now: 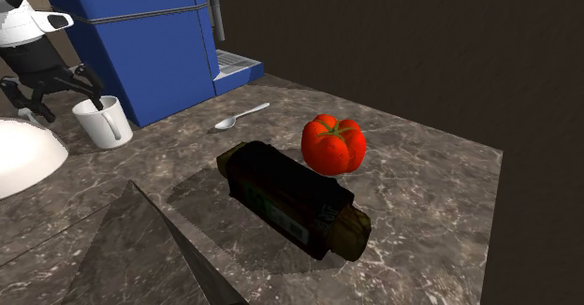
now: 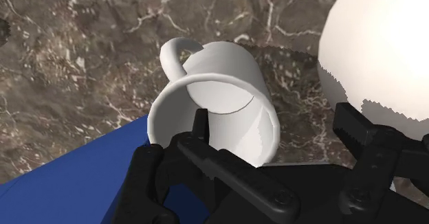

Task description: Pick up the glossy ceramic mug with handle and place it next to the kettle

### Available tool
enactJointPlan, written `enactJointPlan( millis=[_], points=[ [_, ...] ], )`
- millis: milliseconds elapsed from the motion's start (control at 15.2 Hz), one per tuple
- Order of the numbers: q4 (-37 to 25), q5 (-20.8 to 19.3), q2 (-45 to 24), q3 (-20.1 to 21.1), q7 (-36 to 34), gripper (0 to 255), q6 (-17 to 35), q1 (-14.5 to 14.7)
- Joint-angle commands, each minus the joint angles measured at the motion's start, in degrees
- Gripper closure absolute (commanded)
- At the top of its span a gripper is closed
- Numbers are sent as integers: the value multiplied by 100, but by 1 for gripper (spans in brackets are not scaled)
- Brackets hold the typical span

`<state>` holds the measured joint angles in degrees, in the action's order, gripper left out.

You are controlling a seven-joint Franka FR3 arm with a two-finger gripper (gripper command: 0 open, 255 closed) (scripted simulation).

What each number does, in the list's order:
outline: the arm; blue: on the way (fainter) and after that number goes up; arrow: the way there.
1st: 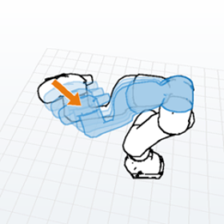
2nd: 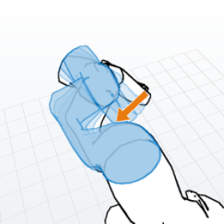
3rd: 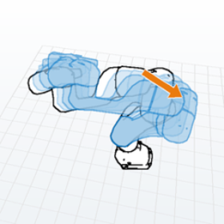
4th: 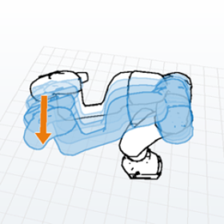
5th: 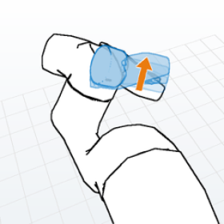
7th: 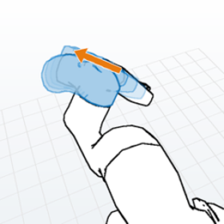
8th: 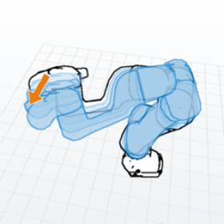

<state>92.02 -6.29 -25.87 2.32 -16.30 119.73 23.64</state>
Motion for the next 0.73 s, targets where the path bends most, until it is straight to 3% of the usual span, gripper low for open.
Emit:
enactJointPlan(
  millis=[0, 132, 660],
  points=[
    [-171, 13, 97, 12, 2, 0, -267, 17],
    [-353, 27, 207, 22, 13, 0, -559, 30],
    [-353, 27, 207, 22, 13, 0, -559, 30]
  ],
)
